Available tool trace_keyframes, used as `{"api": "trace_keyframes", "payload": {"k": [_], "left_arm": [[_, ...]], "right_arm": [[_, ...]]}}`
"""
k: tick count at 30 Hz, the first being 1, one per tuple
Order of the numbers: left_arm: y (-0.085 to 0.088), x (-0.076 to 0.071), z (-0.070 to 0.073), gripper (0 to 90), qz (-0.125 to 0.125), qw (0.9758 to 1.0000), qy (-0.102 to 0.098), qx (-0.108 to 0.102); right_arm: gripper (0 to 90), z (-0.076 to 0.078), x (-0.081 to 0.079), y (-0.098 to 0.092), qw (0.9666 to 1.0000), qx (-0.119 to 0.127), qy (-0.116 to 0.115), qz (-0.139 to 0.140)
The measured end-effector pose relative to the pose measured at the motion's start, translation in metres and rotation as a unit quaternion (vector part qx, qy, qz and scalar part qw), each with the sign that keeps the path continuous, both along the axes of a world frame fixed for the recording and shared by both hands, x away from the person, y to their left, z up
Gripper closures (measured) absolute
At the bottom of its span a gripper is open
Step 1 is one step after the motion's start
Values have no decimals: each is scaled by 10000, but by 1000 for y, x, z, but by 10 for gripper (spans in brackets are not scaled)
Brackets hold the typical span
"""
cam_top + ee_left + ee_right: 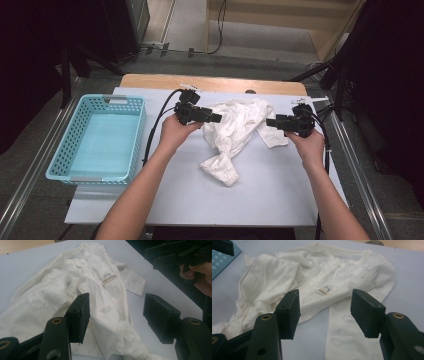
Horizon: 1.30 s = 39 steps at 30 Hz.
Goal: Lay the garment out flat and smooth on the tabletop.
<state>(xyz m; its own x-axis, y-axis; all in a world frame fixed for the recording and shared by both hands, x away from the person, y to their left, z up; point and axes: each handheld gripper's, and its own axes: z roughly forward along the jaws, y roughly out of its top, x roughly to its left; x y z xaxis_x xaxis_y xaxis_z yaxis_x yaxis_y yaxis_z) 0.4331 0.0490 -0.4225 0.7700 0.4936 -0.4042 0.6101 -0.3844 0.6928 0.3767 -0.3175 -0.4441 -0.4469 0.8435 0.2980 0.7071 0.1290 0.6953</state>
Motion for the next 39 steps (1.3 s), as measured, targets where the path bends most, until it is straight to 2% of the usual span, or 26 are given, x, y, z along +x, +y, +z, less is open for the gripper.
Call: {"api": "trace_keyframes", "payload": {"k": [10,13,17,26,39], "left_arm": [[4,-12,-5,389,-77,10000,12,-24],[6,-14,-7,389,-79,9999,58,-100],[6,-19,-9,389,-118,9999,47,-56],[6,-26,-10,389,-187,9998,22,-45],[10,-32,-10,389,-193,9998,37,-39]], "right_arm": [[390,-14,-11,-8,9998,25,175,-63],[391,-18,-14,-10,9997,-54,231,-90],[392,-24,-17,-13,9993,-120,308,-147],[392,-33,-16,-13,9988,-218,416,-154],[400,-44,-18,-22,9976,-226,547,-372]]}}
